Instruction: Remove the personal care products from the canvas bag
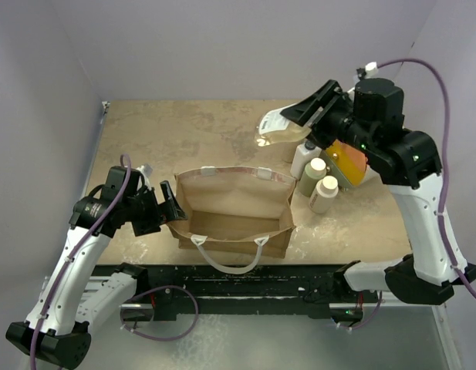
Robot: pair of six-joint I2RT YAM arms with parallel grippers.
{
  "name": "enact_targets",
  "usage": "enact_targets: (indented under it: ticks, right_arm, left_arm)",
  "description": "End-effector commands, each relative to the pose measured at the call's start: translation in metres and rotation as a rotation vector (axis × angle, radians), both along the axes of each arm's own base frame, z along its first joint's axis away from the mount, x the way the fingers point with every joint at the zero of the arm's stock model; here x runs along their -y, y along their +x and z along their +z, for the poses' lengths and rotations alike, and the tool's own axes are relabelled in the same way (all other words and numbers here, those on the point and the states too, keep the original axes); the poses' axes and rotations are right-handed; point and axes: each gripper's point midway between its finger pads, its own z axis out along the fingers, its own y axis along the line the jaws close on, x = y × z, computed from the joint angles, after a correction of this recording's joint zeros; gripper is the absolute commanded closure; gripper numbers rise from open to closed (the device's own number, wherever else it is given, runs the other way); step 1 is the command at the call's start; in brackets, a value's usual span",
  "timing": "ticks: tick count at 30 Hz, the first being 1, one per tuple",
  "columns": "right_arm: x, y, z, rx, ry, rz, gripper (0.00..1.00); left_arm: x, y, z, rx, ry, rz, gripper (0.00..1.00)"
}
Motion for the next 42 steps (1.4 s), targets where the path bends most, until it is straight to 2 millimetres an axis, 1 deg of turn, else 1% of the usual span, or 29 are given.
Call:
enact_targets:
  ticks: [1,4,5,8,11,13,15,18,20,23,26,29,33,37,39,40,42]
  right_arm:
    - [0.063,-0.005,0.029,0.126,-0.165,-0.212,1.00]
    - [0.097,-0.011,0.006,0.083,-0.304,-0.324,1.00]
    - [0.104,-0.012,-0.003,0.069,-0.349,-0.342,1.00]
    - [0.119,-0.016,-0.042,0.002,-0.457,-0.368,1.00]
    - [0.123,-0.020,-0.080,-0.047,-0.500,-0.368,1.00]
    - [0.127,-0.023,-0.110,-0.098,-0.518,-0.381,1.00]
    - [0.126,-0.022,-0.138,-0.135,-0.530,-0.377,1.00]
    - [0.121,-0.019,-0.172,-0.172,-0.534,-0.360,1.00]
    - [0.121,-0.018,-0.194,-0.205,-0.555,-0.352,1.00]
    - [0.126,-0.017,-0.207,-0.224,-0.589,-0.361,1.00]
    - [0.138,-0.019,-0.224,-0.264,-0.634,-0.415,1.00]
    - [0.149,-0.027,-0.242,-0.322,-0.645,-0.465,1.00]
    - [0.167,-0.035,-0.263,-0.390,-0.654,-0.560,1.00]
    - [0.188,-0.040,-0.276,-0.446,-0.684,-0.649,1.00]
    - [0.193,-0.040,-0.279,-0.451,-0.696,-0.673,1.00]
    - [0.195,-0.041,-0.286,-0.460,-0.711,-0.676,1.00]
    - [0.200,-0.040,-0.290,-0.456,-0.724,-0.701,1.00]
  left_arm:
    - [0.001,0.006,0.016,0.065,-0.008,-0.014,0.01]
    - [0.001,0.008,0.017,0.068,-0.004,-0.016,0.01]
    - [0.001,0.009,0.018,0.067,-0.003,-0.017,0.01]
    - [0.001,0.009,0.020,0.071,0.000,-0.018,0.00]
    - [0.000,0.009,0.022,0.074,0.005,-0.017,0.01]
    - [-0.001,0.010,0.025,0.081,0.006,-0.016,0.01]
    - [-0.001,0.009,0.027,0.083,0.007,-0.014,0.01]
    - [-0.002,0.009,0.029,0.084,0.008,-0.008,0.01]
    - [-0.002,0.009,0.031,0.088,0.008,-0.005,0.01]
    - [-0.002,0.009,0.031,0.085,0.008,-0.006,0.01]
    - [-0.002,0.009,0.033,0.084,0.009,-0.006,0.01]
    - [-0.002,0.011,0.038,0.093,0.008,-0.004,0.01]
    - [-0.002,0.017,0.050,0.123,0.008,0.002,0.01]
    - [-0.004,0.024,0.064,0.165,0.017,0.008,0.01]
    - [-0.005,0.026,0.068,0.176,0.027,0.008,0.01]
    - [-0.006,0.027,0.069,0.181,0.033,0.011,0.01]
    - [-0.008,0.027,0.071,0.185,0.041,0.011,0.01]
